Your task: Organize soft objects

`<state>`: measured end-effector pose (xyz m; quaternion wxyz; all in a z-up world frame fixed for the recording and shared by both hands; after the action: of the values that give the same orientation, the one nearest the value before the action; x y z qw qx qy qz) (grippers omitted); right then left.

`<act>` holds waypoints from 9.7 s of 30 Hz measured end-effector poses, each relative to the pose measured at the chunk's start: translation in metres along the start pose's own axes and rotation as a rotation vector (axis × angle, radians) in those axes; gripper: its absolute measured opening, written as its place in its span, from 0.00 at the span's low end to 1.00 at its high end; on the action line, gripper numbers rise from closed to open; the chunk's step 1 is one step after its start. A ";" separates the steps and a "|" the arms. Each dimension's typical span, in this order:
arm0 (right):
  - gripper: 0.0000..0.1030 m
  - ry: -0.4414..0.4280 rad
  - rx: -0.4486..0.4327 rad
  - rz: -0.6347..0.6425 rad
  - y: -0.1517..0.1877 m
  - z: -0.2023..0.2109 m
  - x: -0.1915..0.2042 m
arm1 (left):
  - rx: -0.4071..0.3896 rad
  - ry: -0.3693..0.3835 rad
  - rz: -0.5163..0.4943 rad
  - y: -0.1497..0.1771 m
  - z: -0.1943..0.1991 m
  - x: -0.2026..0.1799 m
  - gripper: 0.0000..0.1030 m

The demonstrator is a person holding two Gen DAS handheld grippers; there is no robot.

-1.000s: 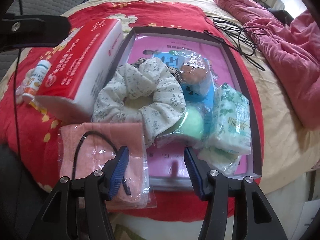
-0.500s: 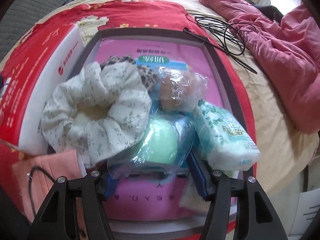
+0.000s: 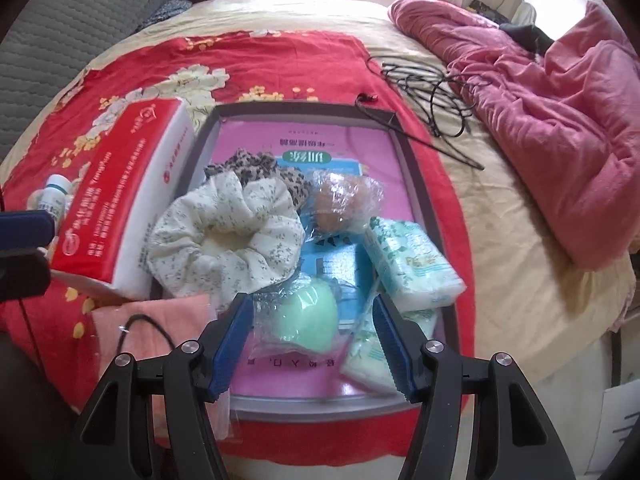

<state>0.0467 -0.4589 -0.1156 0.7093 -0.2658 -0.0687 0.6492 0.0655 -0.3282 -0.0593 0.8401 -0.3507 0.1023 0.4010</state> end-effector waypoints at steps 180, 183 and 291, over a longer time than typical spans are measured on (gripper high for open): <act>0.46 -0.132 0.095 -0.098 -0.011 -0.047 -0.026 | 0.160 -0.134 0.053 0.034 -0.135 -0.010 0.40; 0.46 -0.135 0.090 -0.100 -0.010 -0.045 -0.028 | 0.157 -0.135 0.052 0.034 -0.134 -0.010 0.41; 0.77 0.060 -0.126 -0.400 0.102 0.157 0.050 | -0.067 -0.287 0.037 0.102 0.081 0.011 0.75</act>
<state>-0.1059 -0.3641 -0.0425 0.8078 -0.3099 -0.1391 0.4818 -0.0121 -0.2237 -0.0566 0.8264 -0.3156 -0.0260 0.4655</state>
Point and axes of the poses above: each gripper's, at about its wrist camera, not at the fingertips, and z roughly against the way its jaws point, x to its left, y to its underside, the point moved 8 cm from there along -z, roughly the way its jaws point, and after that the axes turned 10 degrees about y, right-handed, at the moved point
